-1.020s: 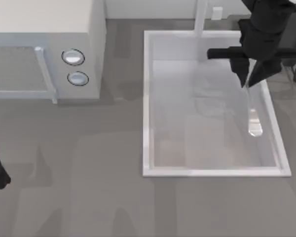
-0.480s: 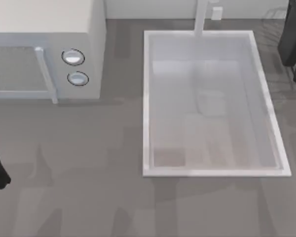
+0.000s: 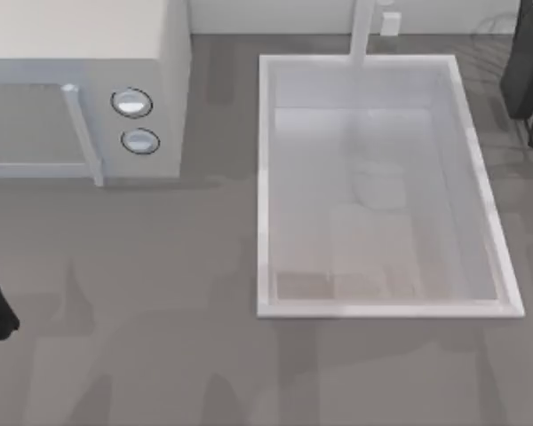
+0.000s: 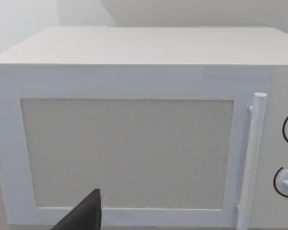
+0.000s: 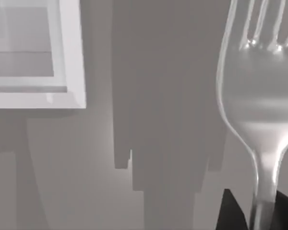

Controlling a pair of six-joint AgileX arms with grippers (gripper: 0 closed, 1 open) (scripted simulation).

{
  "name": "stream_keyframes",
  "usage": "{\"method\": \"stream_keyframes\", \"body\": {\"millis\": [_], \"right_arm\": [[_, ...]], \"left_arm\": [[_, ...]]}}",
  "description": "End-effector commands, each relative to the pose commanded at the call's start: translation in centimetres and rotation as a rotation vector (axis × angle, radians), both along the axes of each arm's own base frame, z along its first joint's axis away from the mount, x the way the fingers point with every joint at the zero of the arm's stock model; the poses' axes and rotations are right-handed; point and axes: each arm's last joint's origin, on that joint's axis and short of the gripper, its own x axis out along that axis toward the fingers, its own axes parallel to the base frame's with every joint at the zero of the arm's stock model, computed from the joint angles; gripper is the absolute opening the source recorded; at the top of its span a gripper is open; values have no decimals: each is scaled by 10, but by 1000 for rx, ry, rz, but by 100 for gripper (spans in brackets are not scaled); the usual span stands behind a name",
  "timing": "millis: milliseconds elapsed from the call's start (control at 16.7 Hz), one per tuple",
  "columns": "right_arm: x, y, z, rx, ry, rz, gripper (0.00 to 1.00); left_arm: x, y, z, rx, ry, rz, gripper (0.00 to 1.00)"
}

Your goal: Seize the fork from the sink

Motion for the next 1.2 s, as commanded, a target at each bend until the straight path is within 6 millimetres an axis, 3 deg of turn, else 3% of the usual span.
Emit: {"method": "stream_keyframes", "body": {"millis": [540,900,1200], "right_arm": [[0,-1,-96,1,-9,-2,0],[-2,-1,-105,1,-3,-2,0],[-2,-1,-105,1,-3,-2,38]], "left_arm": [[0,0,0,0,0,0,100],[0,0,0,0,0,0,100],[0,0,0,0,0,0,100]]}}
